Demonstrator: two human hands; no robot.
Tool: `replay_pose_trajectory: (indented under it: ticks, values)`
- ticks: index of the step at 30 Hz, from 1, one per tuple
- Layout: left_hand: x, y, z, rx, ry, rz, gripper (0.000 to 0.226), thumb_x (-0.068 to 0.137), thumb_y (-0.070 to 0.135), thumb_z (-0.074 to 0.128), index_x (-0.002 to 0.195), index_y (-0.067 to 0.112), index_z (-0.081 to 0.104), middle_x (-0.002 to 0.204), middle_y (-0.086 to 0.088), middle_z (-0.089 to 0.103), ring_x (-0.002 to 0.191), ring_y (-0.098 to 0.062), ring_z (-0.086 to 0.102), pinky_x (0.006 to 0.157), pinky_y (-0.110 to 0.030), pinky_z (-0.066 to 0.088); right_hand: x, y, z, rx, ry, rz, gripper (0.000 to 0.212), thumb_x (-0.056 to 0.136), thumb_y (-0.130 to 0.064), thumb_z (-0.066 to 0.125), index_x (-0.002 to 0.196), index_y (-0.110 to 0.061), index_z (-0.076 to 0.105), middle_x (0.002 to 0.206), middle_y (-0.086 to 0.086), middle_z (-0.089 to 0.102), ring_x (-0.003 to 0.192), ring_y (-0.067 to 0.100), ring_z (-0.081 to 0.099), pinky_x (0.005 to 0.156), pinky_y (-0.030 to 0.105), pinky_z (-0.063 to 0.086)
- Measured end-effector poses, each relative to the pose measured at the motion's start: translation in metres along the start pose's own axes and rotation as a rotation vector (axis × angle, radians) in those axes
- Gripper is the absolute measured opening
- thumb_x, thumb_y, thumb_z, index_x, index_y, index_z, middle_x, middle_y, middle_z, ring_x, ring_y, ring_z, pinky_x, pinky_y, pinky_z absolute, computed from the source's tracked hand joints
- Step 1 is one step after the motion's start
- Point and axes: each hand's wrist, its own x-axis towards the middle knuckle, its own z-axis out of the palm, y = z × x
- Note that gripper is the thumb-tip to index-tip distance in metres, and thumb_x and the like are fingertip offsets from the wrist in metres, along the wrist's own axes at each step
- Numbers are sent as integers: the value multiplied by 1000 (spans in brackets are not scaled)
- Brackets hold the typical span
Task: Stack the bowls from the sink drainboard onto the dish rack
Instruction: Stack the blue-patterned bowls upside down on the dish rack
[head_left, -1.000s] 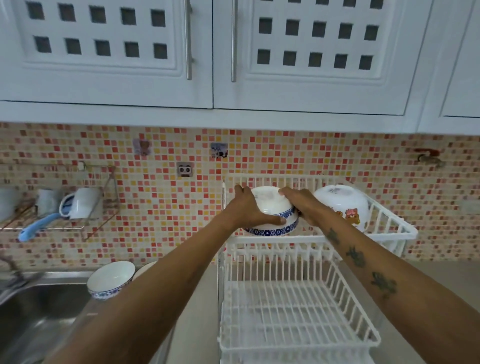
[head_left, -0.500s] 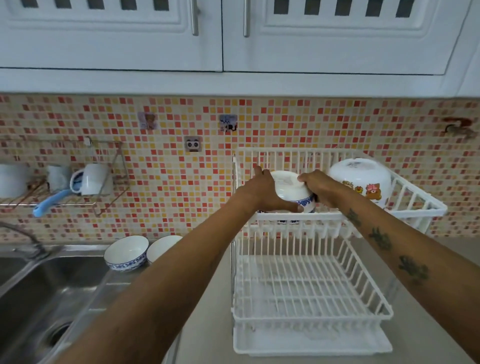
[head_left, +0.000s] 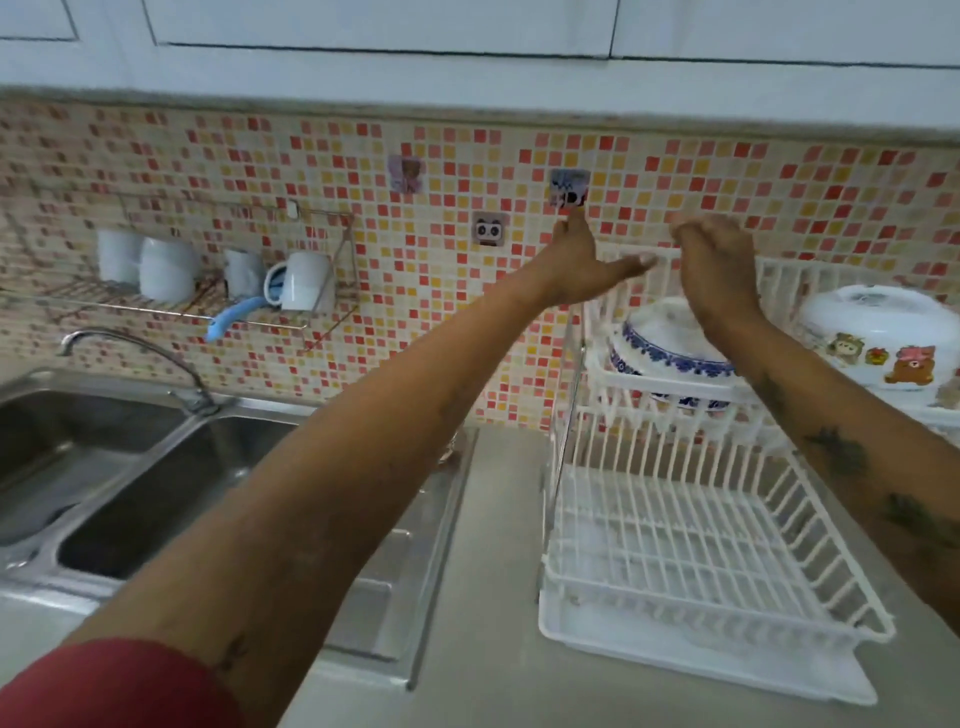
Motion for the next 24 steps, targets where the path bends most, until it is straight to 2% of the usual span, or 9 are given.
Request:
replay_pose_trajectory:
  ticks: [3,5,8,12,15,18,20,22,24]
  values:
    - [-4,-49,-33,-82,113,-98,94,91,57,53,153,1,9,158,-17,25,142,-33,34,103,-36,44,-14,-28,53,63,-82,-45,23,94,-22,45,78,-22,61,90,-4,56,84,11,50,76,23,35]
    - [-12,-89,-52,-110,173,-184,86,93,57,49,151,0,18,154,-15,35,137,-31,41,90,-31,49,-25,-41,93,68,-158,-102,23,96,-23,43,94,-18,66,101,-3,54,94,10,50,75,18,37]
    - [-27,-154,-73,-139,169,-358,91,92,64,42,153,3,12,159,-15,26,141,-34,36,110,-46,41,-41,-50,158,80,-283,-122,33,97,-26,44,118,-9,62,122,6,53,107,11,49,89,19,36]
    - [-46,-228,-84,-262,153,-505,56,100,52,36,126,5,52,121,-8,56,110,-23,55,93,-38,48,-59,-42,228,81,-441,-15,37,97,-30,43,125,-13,58,137,4,48,119,13,50,95,21,37]
    - [-52,-284,-77,-359,129,-656,65,100,51,37,138,-1,45,139,-19,52,122,-35,51,95,-40,42,-65,-16,269,58,-536,133,39,96,-30,43,123,-7,60,138,10,54,122,22,53,96,29,42]
    - [-57,-334,-59,-523,57,-822,70,99,55,32,138,-1,46,140,-18,52,110,-29,50,90,-37,35,-70,24,300,26,-552,326,45,95,-26,45,118,11,57,128,28,58,117,42,55,97,45,47]
    - [-60,-362,-43,-643,-1,-909,72,99,56,30,142,-1,41,139,-17,50,114,-29,48,98,-38,35,-72,56,315,-10,-572,450,49,92,-30,49,120,9,56,130,27,57,118,40,56,90,37,46]
    - [-62,-387,-26,-762,1,-992,69,99,56,32,135,-1,45,123,-14,54,113,-28,52,101,-36,39,-76,90,329,-77,-611,565,52,82,-44,53,115,-5,62,127,16,59,113,31,58,89,34,44]
    - [-62,-405,-6,-849,-45,-1077,54,97,57,37,95,6,55,83,-6,58,76,-18,59,68,-23,50,-81,127,340,-137,-625,655,44,72,-50,54,95,-13,59,108,11,57,100,25,57,80,33,43]
